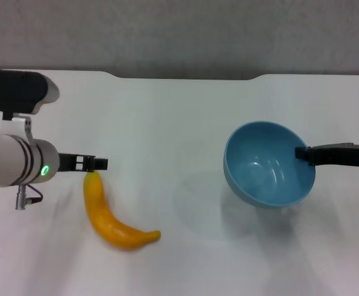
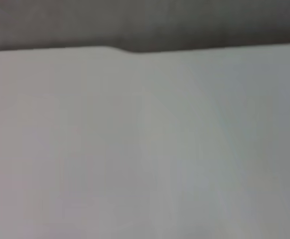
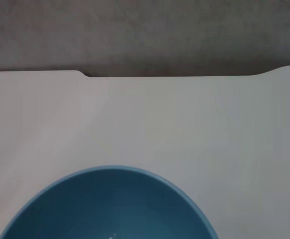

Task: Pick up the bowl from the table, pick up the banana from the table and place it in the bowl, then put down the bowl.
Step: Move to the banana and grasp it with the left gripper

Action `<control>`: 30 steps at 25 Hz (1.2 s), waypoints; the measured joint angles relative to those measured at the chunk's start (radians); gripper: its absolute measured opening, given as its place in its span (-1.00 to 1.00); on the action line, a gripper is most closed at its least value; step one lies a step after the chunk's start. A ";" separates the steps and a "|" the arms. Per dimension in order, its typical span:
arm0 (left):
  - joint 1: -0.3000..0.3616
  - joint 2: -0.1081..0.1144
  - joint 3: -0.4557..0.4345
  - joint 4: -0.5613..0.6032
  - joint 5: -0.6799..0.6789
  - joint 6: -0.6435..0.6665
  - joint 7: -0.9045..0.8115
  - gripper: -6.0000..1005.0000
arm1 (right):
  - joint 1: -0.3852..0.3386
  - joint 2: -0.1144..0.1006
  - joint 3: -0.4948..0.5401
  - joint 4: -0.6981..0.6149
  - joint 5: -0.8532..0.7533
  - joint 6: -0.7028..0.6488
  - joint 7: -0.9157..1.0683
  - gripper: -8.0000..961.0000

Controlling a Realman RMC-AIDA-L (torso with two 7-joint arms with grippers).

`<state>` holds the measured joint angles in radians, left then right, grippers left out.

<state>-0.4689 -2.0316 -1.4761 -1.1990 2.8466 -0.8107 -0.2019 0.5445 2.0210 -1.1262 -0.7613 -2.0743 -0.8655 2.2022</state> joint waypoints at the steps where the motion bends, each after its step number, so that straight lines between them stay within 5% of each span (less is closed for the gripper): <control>1: -0.004 0.000 0.003 -0.001 0.008 -0.010 -0.009 0.78 | 0.000 0.000 0.000 0.000 0.000 0.000 0.000 -0.90; 9: -0.056 -0.001 0.083 -0.074 0.025 -0.198 -0.144 0.78 | -0.003 -0.001 0.000 0.004 0.000 0.011 0.002 -0.90; 30: -0.094 -0.006 0.099 0.067 0.023 -0.192 -0.253 0.78 | -0.007 -0.001 -0.007 -0.004 0.000 0.019 0.013 -0.89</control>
<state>-0.5631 -2.0371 -1.3774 -1.1318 2.8692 -1.0028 -0.4546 0.5374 2.0203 -1.1333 -0.7650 -2.0740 -0.8462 2.2152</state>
